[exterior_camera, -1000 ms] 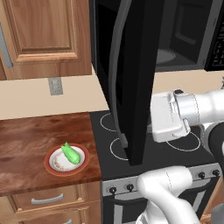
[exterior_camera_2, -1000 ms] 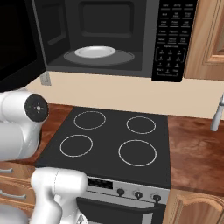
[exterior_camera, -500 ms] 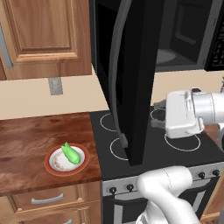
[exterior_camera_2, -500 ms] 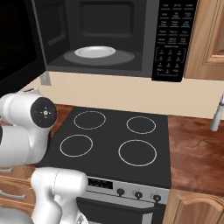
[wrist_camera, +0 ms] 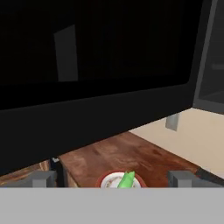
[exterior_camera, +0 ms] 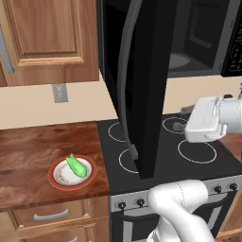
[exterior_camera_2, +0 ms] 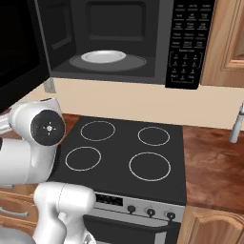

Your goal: Pick the corn from the counter and place it in the microwave. Then turn on the microwave.

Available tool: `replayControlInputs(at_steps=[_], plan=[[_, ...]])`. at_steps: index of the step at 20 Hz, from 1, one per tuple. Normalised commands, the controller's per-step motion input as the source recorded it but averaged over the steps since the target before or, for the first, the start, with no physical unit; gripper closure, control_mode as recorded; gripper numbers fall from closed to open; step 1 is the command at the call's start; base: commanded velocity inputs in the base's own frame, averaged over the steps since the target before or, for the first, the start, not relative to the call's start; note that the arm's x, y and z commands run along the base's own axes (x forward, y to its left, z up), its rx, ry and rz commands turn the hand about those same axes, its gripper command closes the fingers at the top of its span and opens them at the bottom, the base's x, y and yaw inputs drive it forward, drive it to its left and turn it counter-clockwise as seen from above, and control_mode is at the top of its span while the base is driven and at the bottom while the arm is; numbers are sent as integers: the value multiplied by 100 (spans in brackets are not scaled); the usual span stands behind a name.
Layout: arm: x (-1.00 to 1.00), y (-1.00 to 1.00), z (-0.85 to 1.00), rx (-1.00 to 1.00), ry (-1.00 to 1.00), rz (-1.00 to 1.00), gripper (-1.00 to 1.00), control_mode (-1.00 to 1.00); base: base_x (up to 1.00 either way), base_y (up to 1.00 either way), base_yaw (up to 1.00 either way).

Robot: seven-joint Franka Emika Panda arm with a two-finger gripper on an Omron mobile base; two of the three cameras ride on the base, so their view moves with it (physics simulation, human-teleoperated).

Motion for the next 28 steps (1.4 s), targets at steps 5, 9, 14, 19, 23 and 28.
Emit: replayControlInputs(at_steps=[5, 9, 14, 19, 23, 28], plan=[[35, -18, -5, -6, 3, -22, -100, -100, 0, 0, 0], [35, -19, -13, -9, 3, -21, -100, -100, 0, 0, 0], [34, -19, -15, -9, 4, -17, -100, -100, 0, 0, 0], [40, -20, -22, -10, 9, -13, -100, -100, 0, 0, 0], [43, -19, -26, -12, 12, -12, -100, -100, 0, 0, 0], [38, -17, -28, -11, 11, -11, -100, -100, 0, 0, 0]])
